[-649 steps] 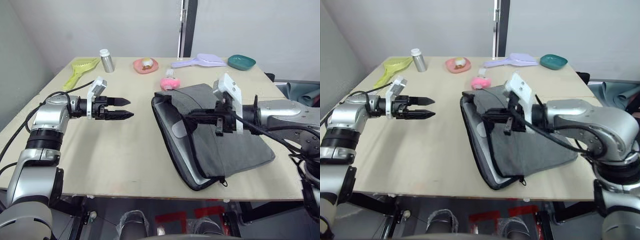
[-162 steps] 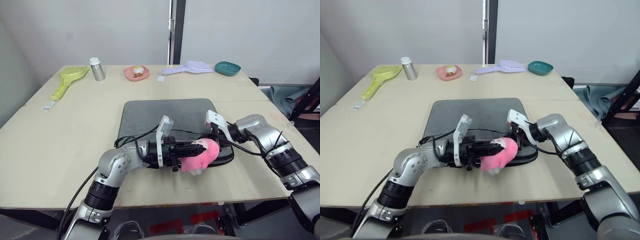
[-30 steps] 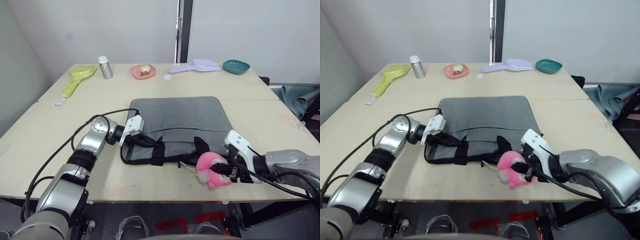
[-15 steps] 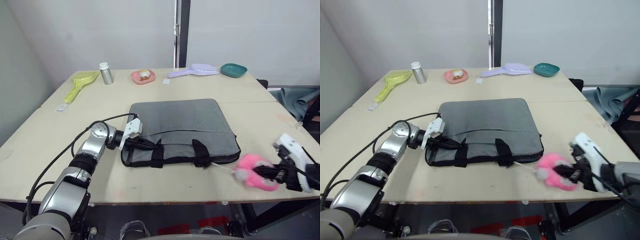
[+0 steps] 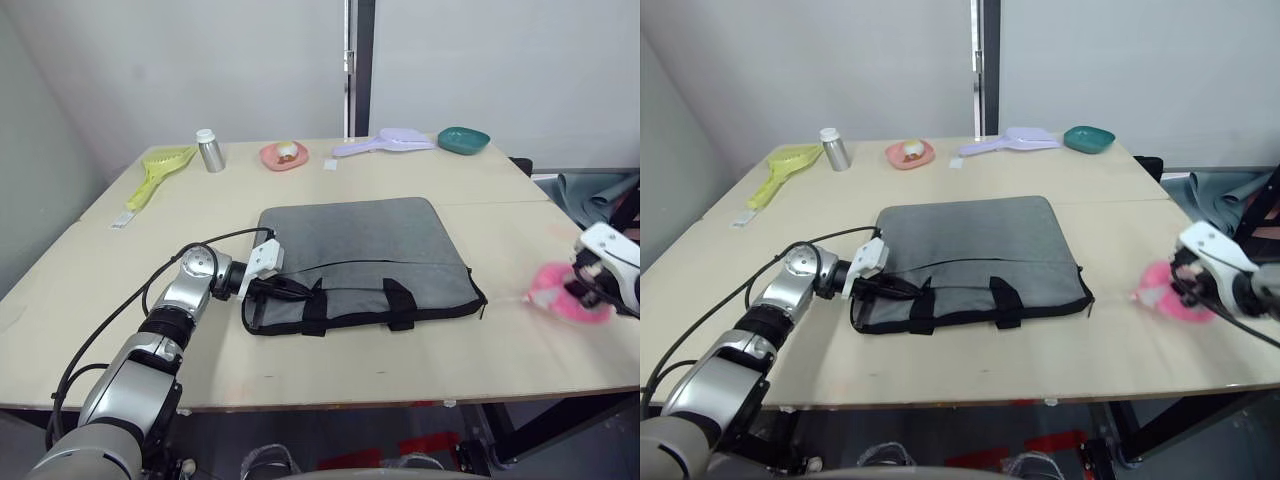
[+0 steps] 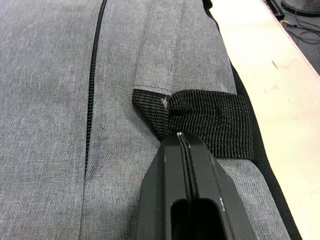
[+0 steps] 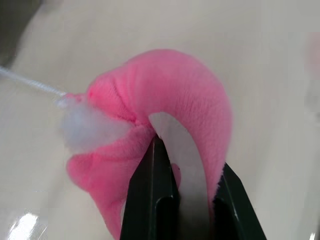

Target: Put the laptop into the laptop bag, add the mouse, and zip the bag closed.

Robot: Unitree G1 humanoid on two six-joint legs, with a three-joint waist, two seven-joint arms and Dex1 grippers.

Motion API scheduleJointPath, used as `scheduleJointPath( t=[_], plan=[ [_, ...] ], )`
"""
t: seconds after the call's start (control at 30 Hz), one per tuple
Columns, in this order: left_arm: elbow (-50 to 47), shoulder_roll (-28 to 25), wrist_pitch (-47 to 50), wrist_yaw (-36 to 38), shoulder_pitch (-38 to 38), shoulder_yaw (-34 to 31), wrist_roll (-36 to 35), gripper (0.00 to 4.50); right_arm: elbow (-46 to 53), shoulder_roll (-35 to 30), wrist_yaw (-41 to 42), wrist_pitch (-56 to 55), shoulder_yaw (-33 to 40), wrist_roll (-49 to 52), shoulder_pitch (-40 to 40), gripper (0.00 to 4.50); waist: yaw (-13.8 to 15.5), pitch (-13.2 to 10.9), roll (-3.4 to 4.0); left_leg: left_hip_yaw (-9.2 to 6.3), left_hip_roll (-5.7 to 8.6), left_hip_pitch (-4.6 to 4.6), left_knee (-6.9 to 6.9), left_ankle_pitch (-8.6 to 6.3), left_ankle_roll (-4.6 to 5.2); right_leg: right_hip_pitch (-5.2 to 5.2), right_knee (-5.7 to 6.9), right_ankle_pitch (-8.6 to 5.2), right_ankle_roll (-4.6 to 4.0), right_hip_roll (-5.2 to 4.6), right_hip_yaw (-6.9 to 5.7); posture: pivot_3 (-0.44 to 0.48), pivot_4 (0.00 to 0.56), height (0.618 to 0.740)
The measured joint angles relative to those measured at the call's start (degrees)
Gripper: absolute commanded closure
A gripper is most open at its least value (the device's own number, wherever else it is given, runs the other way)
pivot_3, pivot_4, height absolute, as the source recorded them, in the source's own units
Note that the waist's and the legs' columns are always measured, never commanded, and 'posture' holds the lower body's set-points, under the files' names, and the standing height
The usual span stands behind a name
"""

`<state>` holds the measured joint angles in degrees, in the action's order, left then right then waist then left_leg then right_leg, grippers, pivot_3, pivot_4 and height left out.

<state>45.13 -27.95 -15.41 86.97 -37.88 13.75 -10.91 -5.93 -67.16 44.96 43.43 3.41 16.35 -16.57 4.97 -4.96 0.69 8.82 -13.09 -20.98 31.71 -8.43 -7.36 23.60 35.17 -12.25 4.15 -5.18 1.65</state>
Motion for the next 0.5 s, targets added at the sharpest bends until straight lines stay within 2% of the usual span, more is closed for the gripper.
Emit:
scheduleJointPath(
  t=[0.03, 0.1, 0.23, 0.37, 0.5],
  plan=[
    [-0.4, -0.1, -0.5, 0.1, 0.2, 0.0, 0.0, 4.5, -1.0, 1.3, -0.1, -0.8, -2.3, -1.6, -3.5, 4.47, 0.0, 0.0, 0.02, 0.02, -0.01, 0.0, -0.01, 0.0, 0.01, 0.01, 0.0, 0.01, -0.01, 0.0, -0.01, 0.0, 0.15, 0.74],
    [-1.5, -0.3, -1.2, 0.2, 0.9, 0.1, 0.0, 4.5, -1.7, 3.1, -0.1, -1.9, -5.6, -3.9, -7.9, 4.47, 0.1, 0.0, 0.04, 0.02, -0.01, -0.01, -0.06, -0.01, 0.02, -0.01, -0.01, 0.35, -0.58, -0.02, -0.04, 0.0, 0.15, 0.74],
    [-3.4, -0.9, -2.1, 0.4, 1.9, 0.1, 0.0, 4.5, -2.8, 7.7, 0.1, -3.3, -10.9, -8.0, -15.2, 4.47, 0.0, 0.1, 0.1, 0.1, -0.01, -0.01, -0.3, -0.05, 0.03, 0.05, -0.12, 0.32, -0.57, -0.02, -0.07, 0.0, 0.15, 0.74],
    [-4.5, -1.5, -2.2, 0.3, 2.7, 0.1, 0.0, 4.5, -4.2, 11.7, 0.0, -4.4, -13.6, -11.0, -19.0, 4.47, -0.2, 0.1, 0.1, 0.14, -0.02, 0.0, -0.36, -0.06, 0.02, 0.06, -0.16, 0.31, -0.58, -0.01, -0.06, 0.0, 0.15, 0.74],
    [-5.9, -2.0, -2.1, 0.4, 3.4, 0.1, 0.0, 4.5, -8.0, 16.4, -3.5, -5.8, -15.3, -15.3, -21.3, 4.47, -0.7, 0.1, 0.11, 0.16, -0.01, -0.02, -0.37, -0.06, 0.01, 0.1, -0.16, 0.3, -0.56, -0.03, -0.05, 0.0, 0.15, 0.74]
  ],
)
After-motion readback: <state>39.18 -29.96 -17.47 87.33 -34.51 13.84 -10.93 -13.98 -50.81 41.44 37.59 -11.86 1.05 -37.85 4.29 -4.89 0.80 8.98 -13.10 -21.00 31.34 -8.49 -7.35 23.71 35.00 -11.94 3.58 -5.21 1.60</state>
